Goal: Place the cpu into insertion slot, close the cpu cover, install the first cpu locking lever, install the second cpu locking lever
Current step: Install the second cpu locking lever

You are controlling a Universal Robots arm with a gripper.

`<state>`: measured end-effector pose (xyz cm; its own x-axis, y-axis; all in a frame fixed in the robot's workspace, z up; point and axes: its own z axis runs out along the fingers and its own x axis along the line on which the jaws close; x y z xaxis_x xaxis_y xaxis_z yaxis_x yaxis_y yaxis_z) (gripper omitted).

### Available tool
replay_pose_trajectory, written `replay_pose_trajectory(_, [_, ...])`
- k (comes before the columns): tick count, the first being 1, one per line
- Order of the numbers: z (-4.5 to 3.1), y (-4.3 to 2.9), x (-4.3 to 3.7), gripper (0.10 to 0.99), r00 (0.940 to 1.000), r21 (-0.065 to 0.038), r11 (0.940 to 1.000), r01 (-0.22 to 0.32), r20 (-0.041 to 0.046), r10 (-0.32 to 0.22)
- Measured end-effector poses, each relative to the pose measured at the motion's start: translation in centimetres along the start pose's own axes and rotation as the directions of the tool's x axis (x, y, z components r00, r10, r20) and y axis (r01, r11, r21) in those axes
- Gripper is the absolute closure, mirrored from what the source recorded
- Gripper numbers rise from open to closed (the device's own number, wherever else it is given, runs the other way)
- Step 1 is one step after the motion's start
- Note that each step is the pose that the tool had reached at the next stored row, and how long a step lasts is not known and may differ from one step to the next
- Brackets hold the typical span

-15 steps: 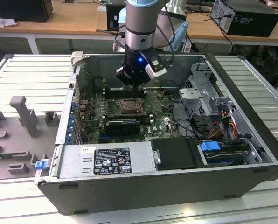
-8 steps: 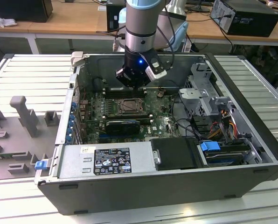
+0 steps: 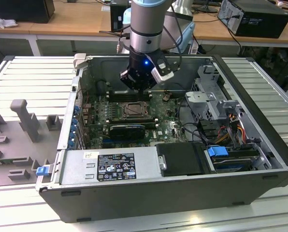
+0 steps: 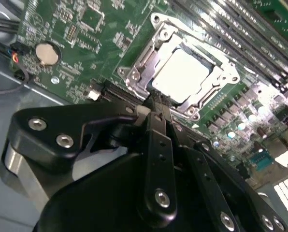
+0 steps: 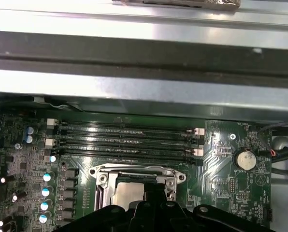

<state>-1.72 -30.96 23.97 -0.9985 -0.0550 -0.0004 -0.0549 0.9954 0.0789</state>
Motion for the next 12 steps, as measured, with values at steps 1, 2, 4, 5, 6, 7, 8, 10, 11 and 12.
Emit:
replay_pose_trajectory(1, [0.00,-0.12,0.01,0.980,1.0000,0.000,1.0000,0.000,0.0000,0.000])
replay_pose_trajectory(2, [0.00,-0.27,0.02,0.980,1.0000,0.000,1.0000,0.000,0.0000,0.000])
replay_pose_trajectory(4, [-0.01,-0.50,0.03,0.980,1.0000,0.000,1.0000,0.000,0.0000,0.000])
replay_pose_trajectory(5, [-0.02,-0.61,0.04,0.980,1.0000,0.000,1.0000,0.000,0.0000,0.000])
replay_pose_trajectory(6, [-0.03,-0.76,0.05,0.980,1.0000,0.000,1.0000,0.000,0.0000,0.000])
replay_pose_trajectory(7, [-0.04,-0.84,0.05,0.980,1.0000,0.000,1.0000,0.000,0.0000,0.000])
replay_pose_trajectory(8, [-0.04,-0.93,0.05,0.980,1.0000,0.000,1.0000,0.000,0.0001,0.000])
replay_pose_trajectory(10, [-0.25,-0.94,0.06,0.980,1.0000,0.000,1.0000,0.000,0.0000,0.000])
replay_pose_trajectory(11, [-0.35,-0.93,0.05,0.980,1.0000,0.000,1.0000,0.000,0.0000,0.000])
replay_pose_trajectory(12, [-0.43,-0.92,0.05,0.980,1.0000,0.000,1.0000,0.000,0.0000,0.000])
